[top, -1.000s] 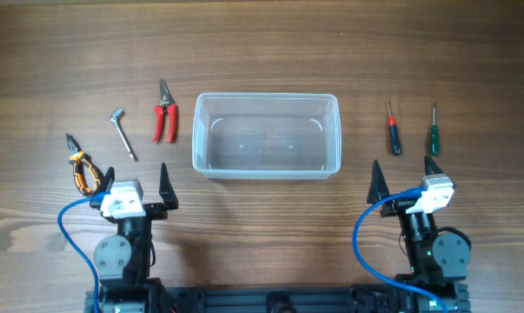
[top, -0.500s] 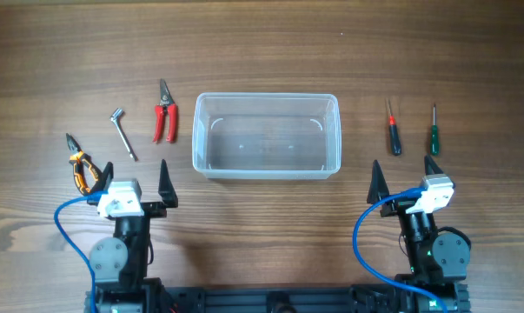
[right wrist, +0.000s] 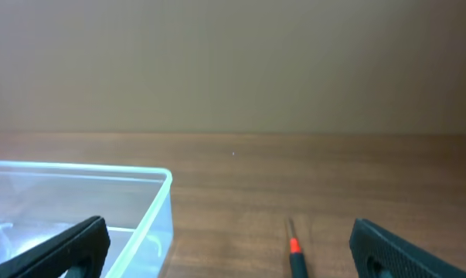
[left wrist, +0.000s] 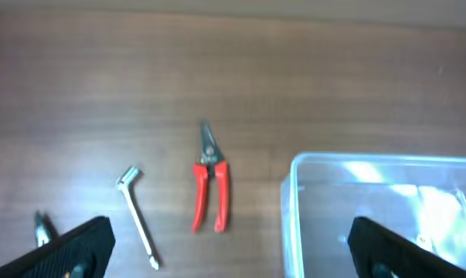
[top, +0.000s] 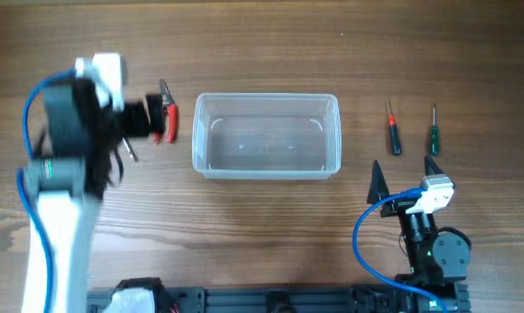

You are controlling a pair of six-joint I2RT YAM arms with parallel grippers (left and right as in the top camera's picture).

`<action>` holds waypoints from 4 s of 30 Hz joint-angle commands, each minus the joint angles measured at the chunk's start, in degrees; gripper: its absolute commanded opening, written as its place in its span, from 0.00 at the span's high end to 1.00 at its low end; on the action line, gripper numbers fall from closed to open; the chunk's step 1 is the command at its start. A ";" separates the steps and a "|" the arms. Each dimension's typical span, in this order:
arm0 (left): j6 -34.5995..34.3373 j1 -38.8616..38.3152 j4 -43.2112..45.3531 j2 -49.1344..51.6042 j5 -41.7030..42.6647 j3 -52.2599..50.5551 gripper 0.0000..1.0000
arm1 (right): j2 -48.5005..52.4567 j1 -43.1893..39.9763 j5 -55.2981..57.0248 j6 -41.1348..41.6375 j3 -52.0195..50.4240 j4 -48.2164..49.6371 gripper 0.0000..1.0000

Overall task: Pack container
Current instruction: 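Move the left gripper over the red-handled shears, then lower the left gripper and close it on the shears' red handles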

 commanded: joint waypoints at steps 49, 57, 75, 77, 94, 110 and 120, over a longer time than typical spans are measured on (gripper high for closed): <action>4.61 1.64 -4.72 41.86 -7.28 15.76 0.53 | -0.52 -0.24 -0.83 -0.50 -0.02 0.20 0.00; 4.63 2.49 -3.98 44.96 -6.10 15.76 0.41 | -0.52 -0.24 -0.83 -0.48 -0.02 0.20 0.00; 6.14 2.49 -1.49 51.76 -5.46 15.76 0.34 | -0.52 -0.24 -0.85 -0.50 -0.02 0.20 0.00; 6.16 2.49 -1.09 52.00 -5.29 15.76 0.39 | -0.52 -0.24 -0.85 -0.50 -0.02 0.20 0.00; 7.61 3.15 -0.42 52.00 -0.11 15.76 0.56 | -0.52 -0.24 -0.83 -0.52 -0.02 0.20 0.00; 7.58 3.13 -2.60 52.00 -0.13 15.76 0.56 | -0.52 -0.26 -0.83 -0.50 -0.02 0.20 0.00; 7.39 3.13 -2.40 53.29 -0.11 15.76 0.58 | -0.52 -0.26 -0.83 -0.50 -0.02 0.20 0.00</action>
